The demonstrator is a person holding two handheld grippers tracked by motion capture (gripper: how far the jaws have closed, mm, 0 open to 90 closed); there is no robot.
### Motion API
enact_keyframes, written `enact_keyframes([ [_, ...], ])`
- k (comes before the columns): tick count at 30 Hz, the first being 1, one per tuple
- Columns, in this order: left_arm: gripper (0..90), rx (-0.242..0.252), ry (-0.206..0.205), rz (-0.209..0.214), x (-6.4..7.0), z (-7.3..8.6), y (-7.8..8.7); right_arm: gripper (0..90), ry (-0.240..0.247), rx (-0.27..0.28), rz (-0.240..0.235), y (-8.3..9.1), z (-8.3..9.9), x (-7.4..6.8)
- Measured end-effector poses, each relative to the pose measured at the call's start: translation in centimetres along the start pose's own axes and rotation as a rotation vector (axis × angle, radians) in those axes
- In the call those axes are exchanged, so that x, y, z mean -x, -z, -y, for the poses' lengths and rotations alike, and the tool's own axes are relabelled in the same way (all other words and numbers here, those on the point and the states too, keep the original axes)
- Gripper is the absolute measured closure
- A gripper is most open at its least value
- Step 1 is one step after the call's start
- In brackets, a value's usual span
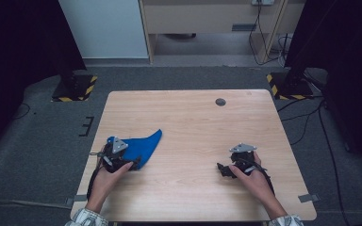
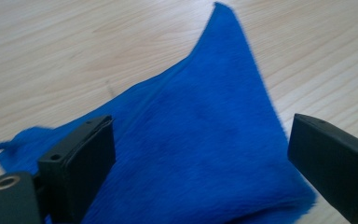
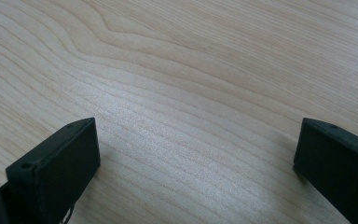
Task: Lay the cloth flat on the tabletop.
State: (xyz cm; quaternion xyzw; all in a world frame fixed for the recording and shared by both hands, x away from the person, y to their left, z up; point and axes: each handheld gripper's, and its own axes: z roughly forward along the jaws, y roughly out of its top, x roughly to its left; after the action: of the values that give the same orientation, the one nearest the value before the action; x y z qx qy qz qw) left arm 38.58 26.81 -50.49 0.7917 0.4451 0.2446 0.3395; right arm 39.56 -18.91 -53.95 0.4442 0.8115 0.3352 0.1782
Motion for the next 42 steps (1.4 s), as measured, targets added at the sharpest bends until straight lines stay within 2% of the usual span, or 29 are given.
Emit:
enact_keyframes([
  [5,10.9,-0.027,0.053,-0.008,-1.3,1.0,-0.4,0.5,-0.001,-0.001,-0.001,0.0,0.0,0.0],
  [6,12.1,-0.027,0.053,-0.008,-1.3,1.0,-0.4,0.5,0.0,-0.002,-0.002,0.0,0.0,0.0],
  [9,22.1,-0.065,0.078,0.012,-1.8,1.5,-1.0,0.5,0.0,-0.002,-0.002,0.0,0.0,0.0],
  [12,28.7,-0.08,0.071,0.011,-1.7,1.6,-1.2,0.5,0.0,0.0,-0.001,0.0,0.0,0.0],
  [21,64.7,-0.071,0.062,0.002,-2.1,1.6,-1.1,0.5,0.0,-0.002,-0.002,0.0,0.0,0.0],
  [26,79.3,-0.065,0.053,0.01,-2.1,1.4,-1.1,0.5,0.0,-0.001,-0.002,0.0,0.0,0.0],
  [30,83.4,-0.056,0.069,0.023,-2.2,1.4,-1.0,0.5,0.0,-0.002,-0.002,0.0,0.0,0.0],
  [37,84.3,-0.041,0.07,0.031,-2.1,1.1,-0.7,0.5,0.0,-0.002,-0.002,0.0,0.0,0.0],
  [42,84.8,-0.008,0.067,0.044,-2.0,0.5,-0.2,0.5,0.0,-0.002,-0.002,0.0,0.0,0.0],
])
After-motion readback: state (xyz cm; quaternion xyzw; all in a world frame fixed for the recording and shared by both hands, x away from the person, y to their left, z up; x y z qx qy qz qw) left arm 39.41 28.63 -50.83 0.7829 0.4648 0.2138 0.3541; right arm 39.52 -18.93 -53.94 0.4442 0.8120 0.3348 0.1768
